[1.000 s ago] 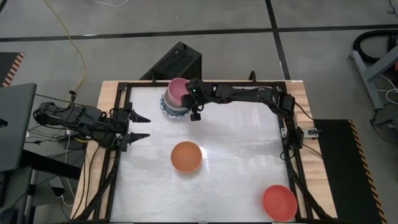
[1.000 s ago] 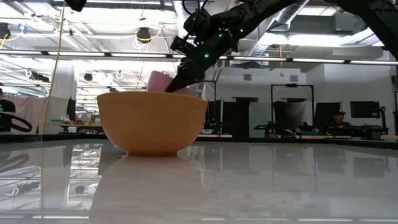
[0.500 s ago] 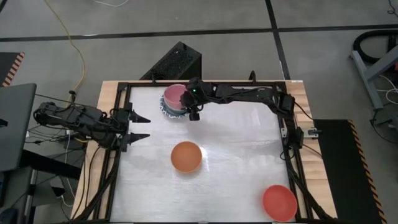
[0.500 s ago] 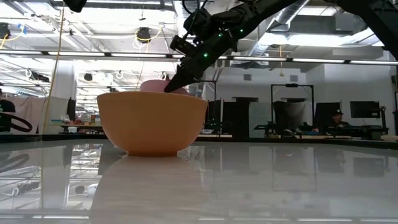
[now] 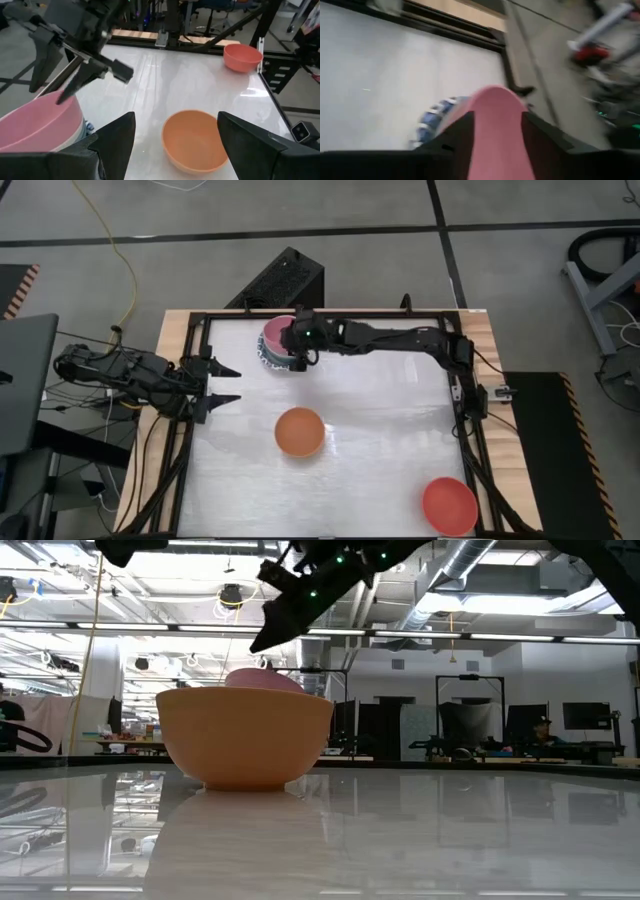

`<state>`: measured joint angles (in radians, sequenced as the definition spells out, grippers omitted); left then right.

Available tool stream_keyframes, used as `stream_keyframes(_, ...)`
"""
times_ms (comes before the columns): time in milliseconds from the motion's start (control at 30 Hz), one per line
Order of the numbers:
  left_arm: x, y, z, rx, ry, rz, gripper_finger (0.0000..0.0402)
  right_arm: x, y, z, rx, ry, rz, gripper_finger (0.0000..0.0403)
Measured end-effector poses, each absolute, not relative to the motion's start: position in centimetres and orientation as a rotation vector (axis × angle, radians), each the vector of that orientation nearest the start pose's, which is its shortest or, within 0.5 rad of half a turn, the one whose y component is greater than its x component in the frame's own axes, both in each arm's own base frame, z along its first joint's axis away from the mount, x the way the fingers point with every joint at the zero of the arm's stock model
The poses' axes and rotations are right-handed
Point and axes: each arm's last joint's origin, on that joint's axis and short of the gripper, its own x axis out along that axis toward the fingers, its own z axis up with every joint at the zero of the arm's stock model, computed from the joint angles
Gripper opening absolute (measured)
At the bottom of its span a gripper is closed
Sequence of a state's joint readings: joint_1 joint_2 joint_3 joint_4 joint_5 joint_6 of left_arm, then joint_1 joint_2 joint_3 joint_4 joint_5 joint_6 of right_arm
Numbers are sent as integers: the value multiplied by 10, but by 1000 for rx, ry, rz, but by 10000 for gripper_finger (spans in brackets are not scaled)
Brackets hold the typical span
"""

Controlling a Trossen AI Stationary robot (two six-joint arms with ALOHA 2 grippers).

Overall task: Nest bowls inside each other
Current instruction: Stack the pink bowl on the white bowl, then stack the orange bowl on the pink bowl

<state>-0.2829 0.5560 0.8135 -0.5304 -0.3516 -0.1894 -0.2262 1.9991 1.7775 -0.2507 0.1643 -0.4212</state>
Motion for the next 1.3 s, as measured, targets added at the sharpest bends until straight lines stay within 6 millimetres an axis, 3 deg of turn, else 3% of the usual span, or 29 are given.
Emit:
stream_keyframes(133,107,-21,337,-98,255,93,270,462,-99,295,-462,576,-412,108)
stream_keyframes(300,107,-21,337,-99,256,92,270,467,-94,279,-492,632,-426,15)
stream_keyframes(600,107,-21,336,-106,266,92,270,473,-90,266,-466,644,-428,38)
stream_keyframes(867,107,-21,336,-107,265,93,270,477,-91,247,-451,699,-417,21)
stream_keyframes(1067,107,-21,336,-123,264,97,270,470,-76,273,-518,669,-436,16)
stream_keyframes(1300,110,-21,335,-134,281,103,270,430,-48,332,-525,675,-435,32)
